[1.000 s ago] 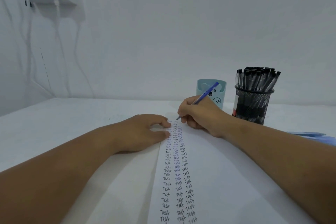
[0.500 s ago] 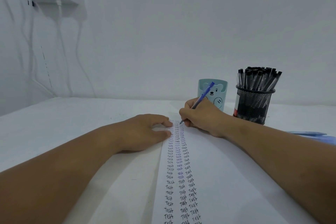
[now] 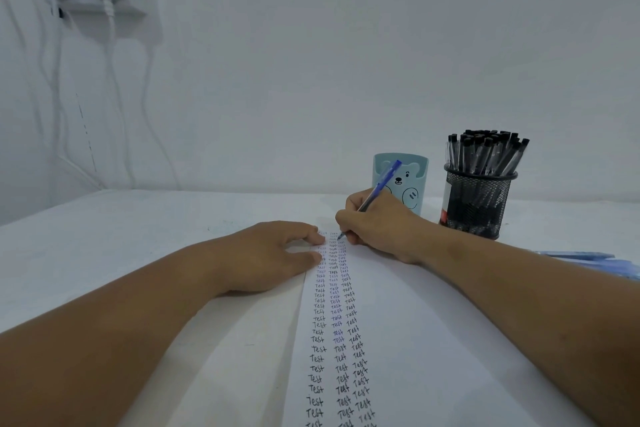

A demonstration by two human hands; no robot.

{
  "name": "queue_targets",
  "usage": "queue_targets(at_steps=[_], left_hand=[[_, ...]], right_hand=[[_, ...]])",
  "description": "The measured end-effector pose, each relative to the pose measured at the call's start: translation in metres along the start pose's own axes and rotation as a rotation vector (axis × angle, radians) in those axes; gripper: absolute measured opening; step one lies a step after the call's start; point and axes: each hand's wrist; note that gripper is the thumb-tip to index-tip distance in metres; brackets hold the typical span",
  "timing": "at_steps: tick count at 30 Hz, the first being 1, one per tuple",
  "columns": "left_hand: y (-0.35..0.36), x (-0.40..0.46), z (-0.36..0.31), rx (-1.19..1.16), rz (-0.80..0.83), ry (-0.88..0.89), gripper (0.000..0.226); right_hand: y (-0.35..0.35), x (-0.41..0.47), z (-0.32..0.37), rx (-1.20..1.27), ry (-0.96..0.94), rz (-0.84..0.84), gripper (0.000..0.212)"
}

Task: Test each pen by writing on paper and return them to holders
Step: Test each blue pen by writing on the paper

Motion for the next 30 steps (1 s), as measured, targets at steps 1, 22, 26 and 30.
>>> queue_targets(at_steps=[1,22,26,30], left_hand=[[0.0001,0.0001,0.0002,-0.002,0.000,0.000,0.037],[0.0002,0.0009,0.0039,-0.008,0.013,-0.003,0.037],[0.0002,0.0009,0.0036,-0.004,0.013,-0.003,0.038],[0.0001,0.0013,0.0048,-0.001,0.015,0.001,0.038]], right_hand=[[0.0000,0.0004,-0.0001,-0.015,-0.004,-0.011,0.027],[-0.0006,0.0022,-0.0021,-0.060,-0.063,-0.039,0.028],[-0.0008,0.0018,-0.0020,-0.081,-0.072,-0.037,0.028],[-0.0002,0.0009,-0.0013,-0.080,-0.075,-0.036,0.027]])
Point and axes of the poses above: each hand's wrist, its own x-axis towards the middle knuckle, its own y-axis out of the palm, z = x × y, and after that the axes turned 8 degrees about y, right-handed
